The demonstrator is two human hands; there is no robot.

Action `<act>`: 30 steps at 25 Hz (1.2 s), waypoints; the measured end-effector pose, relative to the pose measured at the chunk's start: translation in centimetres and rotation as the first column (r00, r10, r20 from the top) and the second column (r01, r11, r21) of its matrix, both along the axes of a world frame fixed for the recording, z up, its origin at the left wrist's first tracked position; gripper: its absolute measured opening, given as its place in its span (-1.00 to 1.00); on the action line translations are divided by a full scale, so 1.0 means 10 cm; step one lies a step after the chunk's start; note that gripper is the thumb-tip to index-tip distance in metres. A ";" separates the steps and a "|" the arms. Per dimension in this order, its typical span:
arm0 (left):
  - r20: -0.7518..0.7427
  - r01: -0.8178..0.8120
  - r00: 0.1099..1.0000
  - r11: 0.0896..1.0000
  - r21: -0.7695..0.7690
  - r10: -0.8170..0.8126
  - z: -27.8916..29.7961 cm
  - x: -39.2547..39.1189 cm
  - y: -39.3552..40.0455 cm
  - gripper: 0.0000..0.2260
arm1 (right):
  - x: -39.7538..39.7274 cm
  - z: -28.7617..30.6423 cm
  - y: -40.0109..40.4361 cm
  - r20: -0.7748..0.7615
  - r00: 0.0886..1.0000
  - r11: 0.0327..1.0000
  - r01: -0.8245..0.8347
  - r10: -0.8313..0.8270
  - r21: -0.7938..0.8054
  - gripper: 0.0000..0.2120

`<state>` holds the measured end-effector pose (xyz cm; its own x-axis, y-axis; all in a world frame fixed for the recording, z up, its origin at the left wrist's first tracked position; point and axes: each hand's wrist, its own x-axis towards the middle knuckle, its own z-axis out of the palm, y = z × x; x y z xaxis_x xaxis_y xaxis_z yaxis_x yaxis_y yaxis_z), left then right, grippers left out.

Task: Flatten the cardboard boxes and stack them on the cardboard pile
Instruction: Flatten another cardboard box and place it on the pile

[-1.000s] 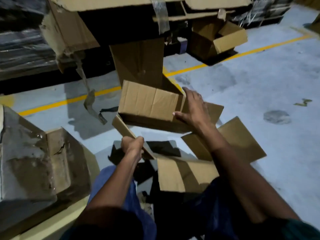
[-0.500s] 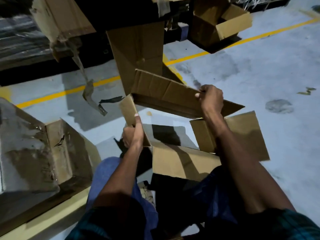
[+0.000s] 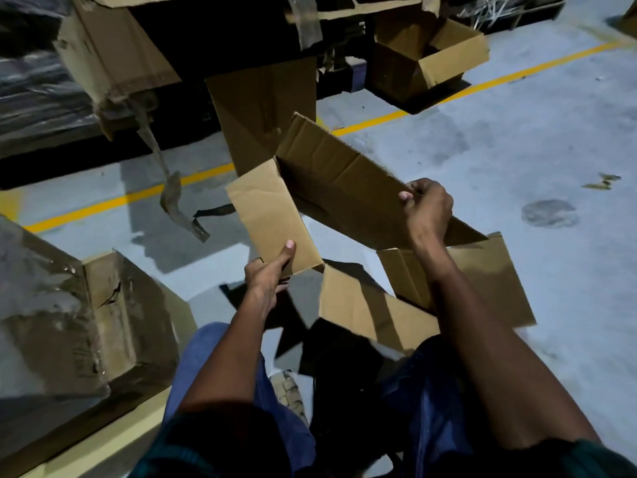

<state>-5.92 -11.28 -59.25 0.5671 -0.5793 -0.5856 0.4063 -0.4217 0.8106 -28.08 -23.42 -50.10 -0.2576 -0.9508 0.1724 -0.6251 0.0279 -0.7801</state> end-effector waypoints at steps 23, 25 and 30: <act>0.156 0.072 0.987 0.980 -0.186 -0.043 0.37 -0.03 0.03 -0.31 | 0.85 -0.25 0.58 -0.295 0.761 0.815 -0.517 0.577 0.261 -0.86; 0.123 0.055 0.992 0.985 -0.162 -0.035 0.39 -0.02 0.03 -0.36 | 0.88 -0.28 0.59 -0.280 0.734 0.784 -0.555 0.619 0.277 -0.84; 0.076 -0.001 0.997 0.997 -0.079 0.007 0.42 0.00 0.03 -0.62 | 0.91 -0.36 0.60 -0.179 0.687 0.701 -0.633 0.705 0.329 -0.80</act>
<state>-5.91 -10.94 -55.05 0.6104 -0.6196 -0.4934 0.3436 -0.3542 0.8698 -19.00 -17.40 -53.73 0.4869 -0.8670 -0.1064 -0.7254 -0.3335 -0.6021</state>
